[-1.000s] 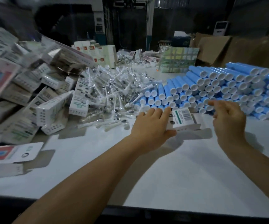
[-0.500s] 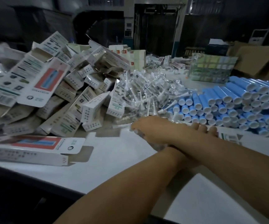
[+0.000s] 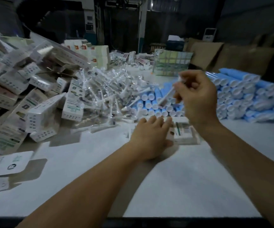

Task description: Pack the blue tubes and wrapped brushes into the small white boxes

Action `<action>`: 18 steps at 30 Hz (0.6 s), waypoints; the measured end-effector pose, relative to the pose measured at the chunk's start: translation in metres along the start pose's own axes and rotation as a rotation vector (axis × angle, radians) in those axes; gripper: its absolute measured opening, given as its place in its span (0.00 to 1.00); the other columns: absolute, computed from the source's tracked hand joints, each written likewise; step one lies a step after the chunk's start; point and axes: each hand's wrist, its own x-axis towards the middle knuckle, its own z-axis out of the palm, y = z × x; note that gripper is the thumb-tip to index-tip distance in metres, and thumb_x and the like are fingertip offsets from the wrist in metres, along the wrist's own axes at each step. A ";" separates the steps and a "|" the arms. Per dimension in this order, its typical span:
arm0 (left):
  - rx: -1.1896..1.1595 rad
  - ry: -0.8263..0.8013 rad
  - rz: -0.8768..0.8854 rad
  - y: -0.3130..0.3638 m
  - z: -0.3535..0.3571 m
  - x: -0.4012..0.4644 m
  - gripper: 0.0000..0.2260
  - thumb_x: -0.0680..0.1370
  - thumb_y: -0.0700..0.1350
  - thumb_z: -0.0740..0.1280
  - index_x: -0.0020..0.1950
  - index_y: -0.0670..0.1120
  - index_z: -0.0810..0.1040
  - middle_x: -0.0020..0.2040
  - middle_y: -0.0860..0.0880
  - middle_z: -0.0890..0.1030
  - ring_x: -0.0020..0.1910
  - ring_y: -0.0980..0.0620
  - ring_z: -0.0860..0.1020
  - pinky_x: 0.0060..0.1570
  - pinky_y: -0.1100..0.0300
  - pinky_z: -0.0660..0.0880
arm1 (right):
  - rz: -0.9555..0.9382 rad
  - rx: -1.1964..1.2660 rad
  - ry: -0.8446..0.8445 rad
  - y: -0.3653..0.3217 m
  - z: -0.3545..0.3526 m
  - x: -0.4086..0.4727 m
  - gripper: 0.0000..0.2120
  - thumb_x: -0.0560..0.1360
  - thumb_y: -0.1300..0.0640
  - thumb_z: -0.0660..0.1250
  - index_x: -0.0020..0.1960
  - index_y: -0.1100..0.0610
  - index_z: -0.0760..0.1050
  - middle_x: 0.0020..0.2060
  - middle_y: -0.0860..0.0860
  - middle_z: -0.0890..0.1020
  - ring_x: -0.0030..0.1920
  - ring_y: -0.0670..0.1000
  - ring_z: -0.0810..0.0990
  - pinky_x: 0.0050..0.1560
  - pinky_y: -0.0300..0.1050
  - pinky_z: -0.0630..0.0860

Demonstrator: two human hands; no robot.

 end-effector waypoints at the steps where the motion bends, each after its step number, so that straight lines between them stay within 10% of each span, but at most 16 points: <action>1: 0.003 0.011 -0.010 -0.002 0.001 0.001 0.33 0.79 0.61 0.57 0.77 0.46 0.52 0.70 0.45 0.66 0.67 0.43 0.64 0.60 0.49 0.62 | 0.105 0.056 0.116 0.008 -0.019 0.002 0.07 0.75 0.64 0.67 0.46 0.52 0.74 0.34 0.49 0.78 0.30 0.44 0.78 0.32 0.38 0.76; 6: -0.039 0.112 -0.081 -0.004 0.011 0.008 0.34 0.77 0.64 0.58 0.77 0.48 0.54 0.68 0.48 0.69 0.65 0.45 0.66 0.57 0.51 0.65 | 0.511 0.138 0.439 0.054 -0.081 -0.015 0.08 0.75 0.66 0.66 0.43 0.55 0.71 0.30 0.51 0.77 0.27 0.46 0.77 0.30 0.41 0.75; 18: -0.063 0.175 -0.082 0.007 0.006 0.006 0.34 0.77 0.64 0.56 0.77 0.48 0.53 0.67 0.49 0.69 0.63 0.47 0.67 0.58 0.53 0.65 | 0.601 0.019 0.336 0.062 -0.048 -0.041 0.08 0.73 0.57 0.72 0.38 0.53 0.74 0.40 0.52 0.83 0.40 0.48 0.83 0.36 0.38 0.78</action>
